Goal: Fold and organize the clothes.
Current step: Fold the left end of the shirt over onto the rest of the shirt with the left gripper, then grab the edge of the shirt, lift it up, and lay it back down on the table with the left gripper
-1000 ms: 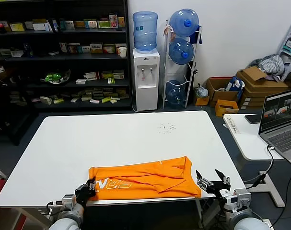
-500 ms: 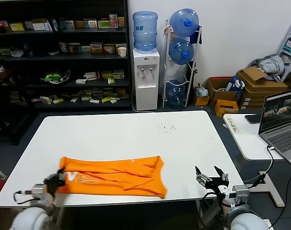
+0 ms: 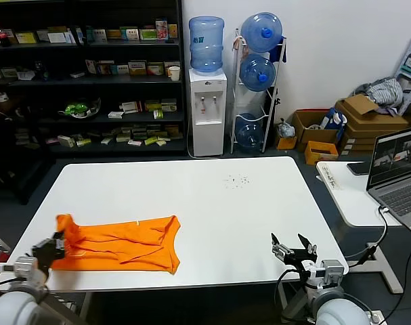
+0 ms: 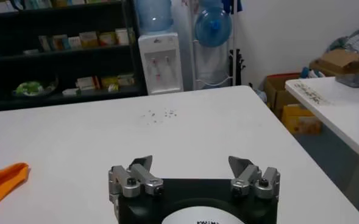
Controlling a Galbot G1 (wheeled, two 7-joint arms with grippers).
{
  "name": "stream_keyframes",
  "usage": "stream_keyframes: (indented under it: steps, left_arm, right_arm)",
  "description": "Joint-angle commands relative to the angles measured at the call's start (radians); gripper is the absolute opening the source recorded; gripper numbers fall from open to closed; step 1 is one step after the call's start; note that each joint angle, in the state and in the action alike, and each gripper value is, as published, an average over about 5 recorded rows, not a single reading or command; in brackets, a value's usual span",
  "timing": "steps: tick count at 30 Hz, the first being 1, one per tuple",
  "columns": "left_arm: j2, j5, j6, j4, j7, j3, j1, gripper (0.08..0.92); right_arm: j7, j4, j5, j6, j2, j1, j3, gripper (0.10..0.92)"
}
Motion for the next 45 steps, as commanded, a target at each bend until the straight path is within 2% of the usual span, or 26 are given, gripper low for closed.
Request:
stream_keyframes:
  steps: [1,5,9,16,20,26,29,31,35,41,45]
  left_arm:
    - [-0.211,-0.336,0.152,-0.176,-0.179,0.424,-0.242,0.116]
    - [-0.255,-0.328,0.153,-0.095,-0.196,0.471,-0.350,0.116]
    - [-0.282,-0.309,0.152,-0.040,-0.203,0.486,-0.405,0.116]
    - [-0.268,-0.258,0.184,-0.024,-0.173,0.482,-0.363,0.116]
    - [-0.214,-0.278,0.187,-0.087,-0.147,0.405,-0.292,0.144]
    - [-0.045,-0.425,0.186,-0.202,-0.088,0.063,-0.100,0.307]
    - [0.020,-0.422,0.165,-0.125,-0.008,-0.071,-0.018,0.394]
    - [0.042,-0.382,0.137,-0.005,0.057,-0.100,-0.005,0.454]
    - [0.030,-0.334,0.093,0.147,0.147,-0.060,-0.013,0.567]
    - [-0.050,-0.280,0.055,0.146,0.187,0.038,-0.063,0.740]
    - [-0.081,-0.242,0.036,0.147,0.178,0.100,-0.112,0.810]
  right_arm:
    - [0.004,0.002,-0.010,0.001,0.029,-0.020,0.016,0.823]
    - [0.002,0.006,-0.016,0.005,0.041,-0.036,0.027,0.823]
    - [0.002,0.003,-0.018,0.005,0.049,-0.035,0.026,0.823]
    - [0.009,0.002,-0.014,0.002,0.049,-0.014,0.010,0.823]
    - [0.011,0.000,-0.008,0.000,0.045,-0.003,0.009,0.823]
    - [0.006,-0.011,-0.007,0.003,0.049,-0.003,0.011,0.823]
    - [0.004,-0.018,-0.010,0.003,0.055,0.004,0.001,0.823]
    - [0.005,-0.023,-0.012,0.003,0.059,0.013,-0.009,0.823]
    - [0.009,-0.030,-0.014,0.000,0.065,0.029,-0.030,0.823]
    - [0.017,-0.032,-0.016,-0.005,0.067,0.036,-0.042,0.823]
    - [0.019,-0.027,-0.016,-0.006,0.068,0.031,-0.039,0.823]
